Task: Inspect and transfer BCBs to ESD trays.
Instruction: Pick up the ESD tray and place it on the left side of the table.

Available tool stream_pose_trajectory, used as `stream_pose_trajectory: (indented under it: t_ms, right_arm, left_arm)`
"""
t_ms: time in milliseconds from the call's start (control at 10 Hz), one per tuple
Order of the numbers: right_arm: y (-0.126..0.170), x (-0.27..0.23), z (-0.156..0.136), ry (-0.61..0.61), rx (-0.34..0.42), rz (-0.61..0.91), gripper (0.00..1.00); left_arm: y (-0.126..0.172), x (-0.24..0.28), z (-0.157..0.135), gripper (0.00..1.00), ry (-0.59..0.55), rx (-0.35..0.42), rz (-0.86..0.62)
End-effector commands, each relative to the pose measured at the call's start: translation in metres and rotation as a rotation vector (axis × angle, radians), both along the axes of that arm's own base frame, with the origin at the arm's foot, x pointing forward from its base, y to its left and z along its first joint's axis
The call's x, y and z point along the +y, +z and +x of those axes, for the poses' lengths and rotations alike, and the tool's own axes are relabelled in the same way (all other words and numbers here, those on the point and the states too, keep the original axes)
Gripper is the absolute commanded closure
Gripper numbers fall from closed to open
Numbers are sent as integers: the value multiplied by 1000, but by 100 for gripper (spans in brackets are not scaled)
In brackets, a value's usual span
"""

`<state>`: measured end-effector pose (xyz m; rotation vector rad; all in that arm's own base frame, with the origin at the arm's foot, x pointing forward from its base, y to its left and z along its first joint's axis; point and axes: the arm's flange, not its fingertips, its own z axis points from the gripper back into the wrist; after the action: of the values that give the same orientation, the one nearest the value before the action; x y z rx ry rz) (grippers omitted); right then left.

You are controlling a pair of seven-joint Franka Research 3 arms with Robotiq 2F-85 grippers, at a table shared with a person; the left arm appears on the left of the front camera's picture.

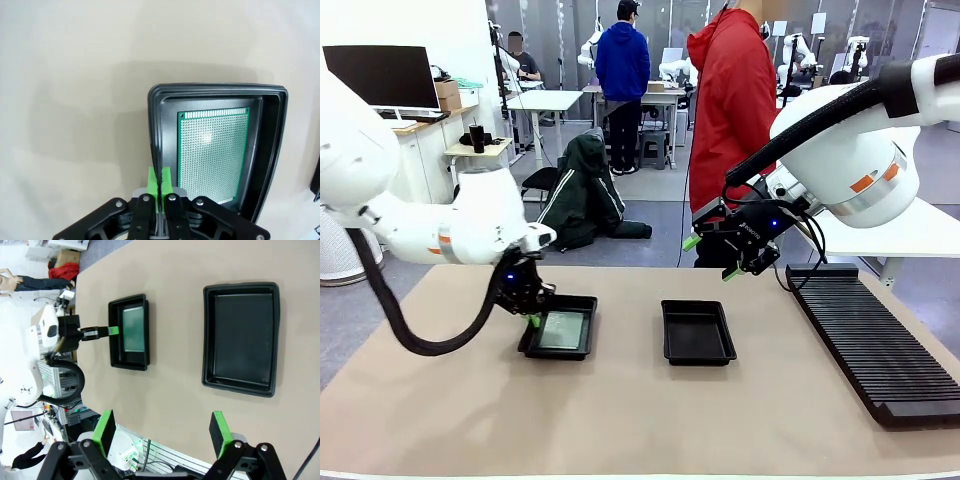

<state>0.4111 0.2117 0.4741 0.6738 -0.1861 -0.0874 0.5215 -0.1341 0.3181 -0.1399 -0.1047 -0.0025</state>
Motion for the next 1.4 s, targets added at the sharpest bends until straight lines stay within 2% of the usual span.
stream_pose_trajectory:
  t_ms: [0, 400, 800, 1000, 1300]
  right_arm:
    - [0, 2, 0, -20, 0, 0, 0]
    - [0, 2, 0, -20, 0, 0, 0]
    - [0, 2, 0, -20, 0, 0, 0]
    - [0, 2, 0, -20, 0, 0, 0]
    - [0, 2, 0, -20, 0, 0, 0]
  left_arm:
    - [8, 45, -14, 97, -39, -20, -69]
    - [22, 149, -25, 97, -23, -11, -109]
    - [13, 239, -34, 97, 6, -3, -119]
    - [3, 258, -35, 97, -6, -22, -136]
    - [-6, 261, -35, 97, 1, -33, -132]
